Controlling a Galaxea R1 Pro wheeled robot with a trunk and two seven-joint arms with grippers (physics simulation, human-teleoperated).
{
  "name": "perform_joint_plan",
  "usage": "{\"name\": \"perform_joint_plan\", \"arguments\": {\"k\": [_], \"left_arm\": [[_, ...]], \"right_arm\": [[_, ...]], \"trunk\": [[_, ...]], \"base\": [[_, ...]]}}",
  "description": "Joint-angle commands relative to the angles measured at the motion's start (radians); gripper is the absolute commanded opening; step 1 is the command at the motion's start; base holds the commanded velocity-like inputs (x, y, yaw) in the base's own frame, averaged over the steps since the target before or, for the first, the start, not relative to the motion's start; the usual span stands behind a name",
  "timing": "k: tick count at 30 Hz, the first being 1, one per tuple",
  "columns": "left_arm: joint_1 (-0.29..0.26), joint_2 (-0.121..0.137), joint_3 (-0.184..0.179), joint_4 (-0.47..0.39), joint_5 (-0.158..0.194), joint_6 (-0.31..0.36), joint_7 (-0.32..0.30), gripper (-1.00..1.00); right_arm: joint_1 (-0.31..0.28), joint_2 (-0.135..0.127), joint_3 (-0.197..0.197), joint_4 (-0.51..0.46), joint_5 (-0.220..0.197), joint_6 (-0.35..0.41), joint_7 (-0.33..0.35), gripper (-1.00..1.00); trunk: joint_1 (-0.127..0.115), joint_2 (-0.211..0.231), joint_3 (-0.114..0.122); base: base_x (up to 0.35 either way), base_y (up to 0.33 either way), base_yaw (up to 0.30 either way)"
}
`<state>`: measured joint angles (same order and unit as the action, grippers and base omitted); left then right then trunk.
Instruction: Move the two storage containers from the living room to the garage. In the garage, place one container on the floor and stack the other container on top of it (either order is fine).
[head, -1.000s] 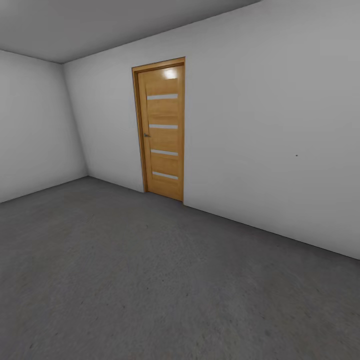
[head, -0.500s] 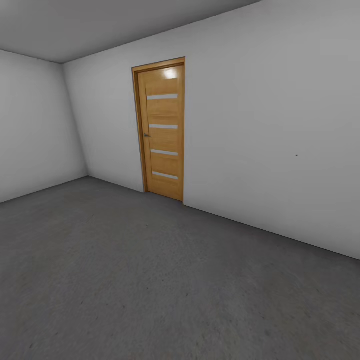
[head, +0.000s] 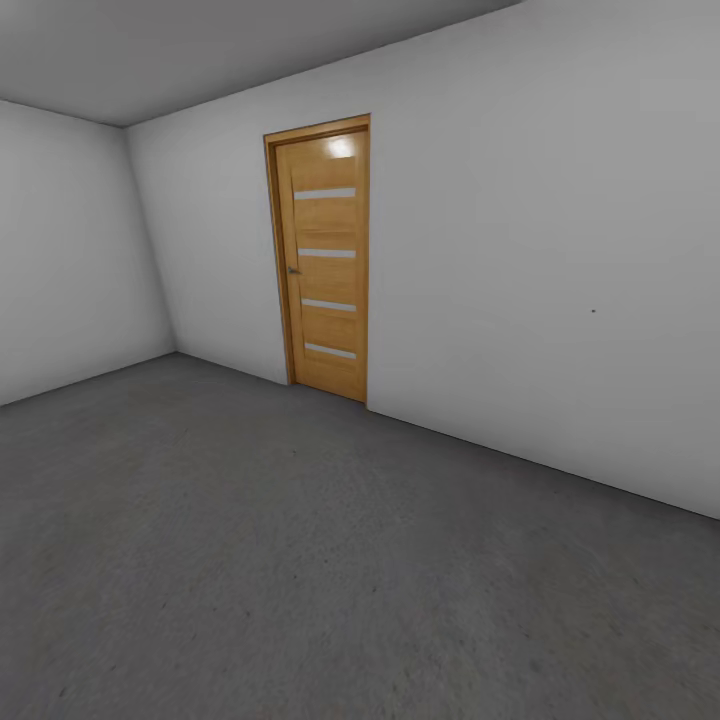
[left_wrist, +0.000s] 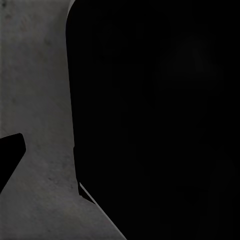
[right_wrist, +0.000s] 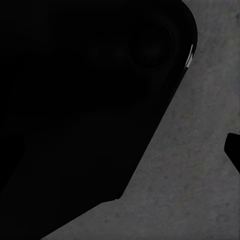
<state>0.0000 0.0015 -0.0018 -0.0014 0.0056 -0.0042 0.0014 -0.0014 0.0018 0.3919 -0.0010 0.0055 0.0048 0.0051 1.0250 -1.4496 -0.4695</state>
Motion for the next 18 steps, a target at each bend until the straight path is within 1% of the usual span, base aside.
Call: {"name": "perform_joint_plan", "arguments": {"k": [1, 18], "left_arm": [[0.000, 0.000, 0.000, 0.000, 0.001, 0.000, 0.000, 1.00], [0.000, 0.000, 0.000, 0.000, 0.001, 0.000, 0.000, 1.00]], "right_arm": [[0.000, 0.000, 0.003, 0.000, 0.001, 0.000, 0.001, 1.00], [0.000, 0.000, 0.003, 0.000, 0.001, 0.000, 0.001, 1.00]], "trunk": [[0.000, 0.000, -0.001], [0.000, 0.000, -0.001]], "base": [[0.000, 0.000, 0.000], [0.000, 0.000, 0.000]]}}
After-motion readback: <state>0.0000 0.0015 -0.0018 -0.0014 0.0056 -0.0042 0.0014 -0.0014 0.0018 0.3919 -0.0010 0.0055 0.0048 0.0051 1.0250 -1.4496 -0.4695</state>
